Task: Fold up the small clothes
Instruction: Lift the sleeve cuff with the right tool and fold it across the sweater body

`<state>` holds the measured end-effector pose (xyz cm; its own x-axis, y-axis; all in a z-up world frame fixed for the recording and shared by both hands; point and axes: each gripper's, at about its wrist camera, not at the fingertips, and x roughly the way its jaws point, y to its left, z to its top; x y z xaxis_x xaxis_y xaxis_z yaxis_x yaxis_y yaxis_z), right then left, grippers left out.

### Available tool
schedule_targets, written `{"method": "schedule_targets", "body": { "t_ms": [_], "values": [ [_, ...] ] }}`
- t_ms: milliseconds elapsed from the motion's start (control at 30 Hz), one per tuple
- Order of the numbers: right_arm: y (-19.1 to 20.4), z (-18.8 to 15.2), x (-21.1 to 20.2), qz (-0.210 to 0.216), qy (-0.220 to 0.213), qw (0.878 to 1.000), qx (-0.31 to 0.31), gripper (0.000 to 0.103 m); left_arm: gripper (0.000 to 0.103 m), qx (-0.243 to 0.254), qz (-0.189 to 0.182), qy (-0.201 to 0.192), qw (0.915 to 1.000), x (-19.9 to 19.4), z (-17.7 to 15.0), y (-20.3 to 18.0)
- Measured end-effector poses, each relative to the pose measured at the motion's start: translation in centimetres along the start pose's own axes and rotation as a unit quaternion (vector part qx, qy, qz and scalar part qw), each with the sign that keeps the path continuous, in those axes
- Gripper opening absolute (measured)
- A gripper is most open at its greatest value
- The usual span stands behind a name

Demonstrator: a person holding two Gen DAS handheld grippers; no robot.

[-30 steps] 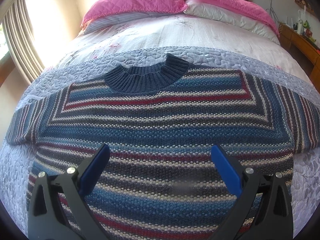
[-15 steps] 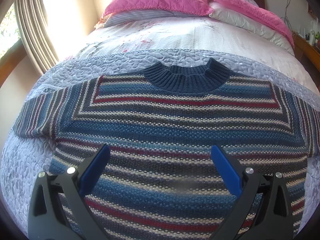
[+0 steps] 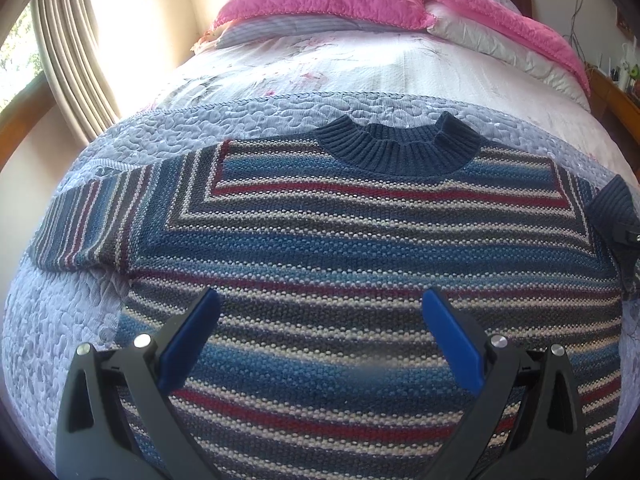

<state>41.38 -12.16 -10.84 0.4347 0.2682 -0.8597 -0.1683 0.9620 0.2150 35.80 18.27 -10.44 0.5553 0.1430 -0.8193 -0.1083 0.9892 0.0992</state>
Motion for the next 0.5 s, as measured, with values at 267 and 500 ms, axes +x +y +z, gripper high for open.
{"method": "schedule_targets", "body": {
  "t_ms": [267, 500],
  "values": [
    [-0.4, -2.4, -2.2, 0.072, -0.015, 0.997, 0.018, 0.050, 0.100, 0.024, -0.039, 0.007, 0.9989, -0.3, -0.2, -2.7],
    [-5.4, -6.3, -6.5, 0.016, -0.018, 0.998, 0.050, 0.050, 0.100, 0.049, -0.176, 0.063, 0.9811, -0.7, 0.0, -10.8]
  ]
}}
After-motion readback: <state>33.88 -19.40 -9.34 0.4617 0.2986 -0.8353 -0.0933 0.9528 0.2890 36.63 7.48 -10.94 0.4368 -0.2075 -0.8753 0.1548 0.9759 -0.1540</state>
